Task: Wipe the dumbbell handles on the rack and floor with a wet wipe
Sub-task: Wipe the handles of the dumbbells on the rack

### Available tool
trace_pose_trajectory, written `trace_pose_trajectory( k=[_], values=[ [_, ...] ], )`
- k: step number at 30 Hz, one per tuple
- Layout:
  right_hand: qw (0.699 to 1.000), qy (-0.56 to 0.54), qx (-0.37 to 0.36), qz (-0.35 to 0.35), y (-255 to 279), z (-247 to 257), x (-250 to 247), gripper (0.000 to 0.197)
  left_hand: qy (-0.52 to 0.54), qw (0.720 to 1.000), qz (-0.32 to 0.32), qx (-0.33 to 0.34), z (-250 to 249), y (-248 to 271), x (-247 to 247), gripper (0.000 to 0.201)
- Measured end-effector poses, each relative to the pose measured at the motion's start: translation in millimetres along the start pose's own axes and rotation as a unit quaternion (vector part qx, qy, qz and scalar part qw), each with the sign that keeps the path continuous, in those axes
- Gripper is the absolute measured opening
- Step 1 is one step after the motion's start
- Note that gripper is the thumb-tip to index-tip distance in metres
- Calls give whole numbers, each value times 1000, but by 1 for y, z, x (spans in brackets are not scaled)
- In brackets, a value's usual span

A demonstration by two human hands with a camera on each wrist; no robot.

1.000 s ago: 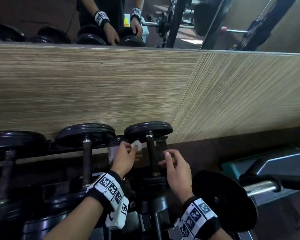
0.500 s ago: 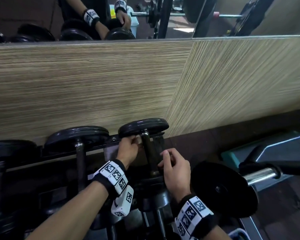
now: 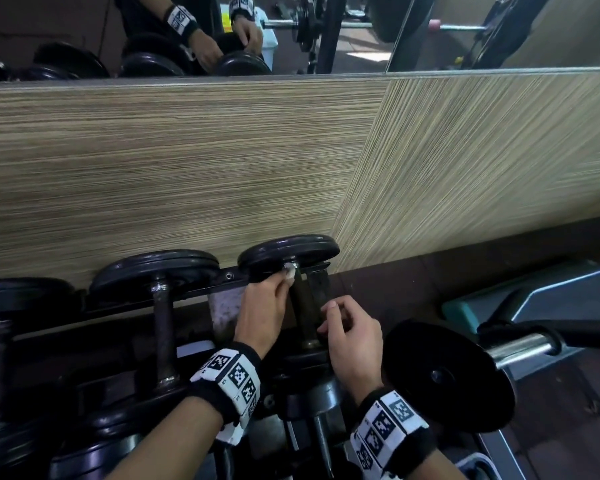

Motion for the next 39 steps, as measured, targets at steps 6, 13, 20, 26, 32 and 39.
trace_pose_trajectory(
  k=[6,13,20,26,32,39],
  values=[
    [1000,-6,5,-10,1,-2,-1,21,-21,976,15,-216,49,-14,14,26],
    [1000,-11,4,-10,1,-2,-1,21,83,949,144,-270,61,-23,50,29],
    [1000,-11,2,-15,1,-2,-2,21,190,953,47,-231,51,-27,25,19],
    [1000,-10,6,-20,1,-3,-2,21,56,996,-10,-62,10,-8,6,22],
    [1000,-1,-2,-14,1,2,-4,22,9,1000,22,8,-13,5,9,24],
    [1000,-7,-1,-16,1,0,-3,23,51,983,-20,-175,38,-7,3,24]
  ],
)
Point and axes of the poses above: each hand's wrist, its own y-axis away from the middle knuckle, its own x-axis out of the palm, z = x × y, the point moved 9 cm from there along -y, towards the middle knuckle, and after that the axes turned 14 degrees about -x, right-handed, at the moved point
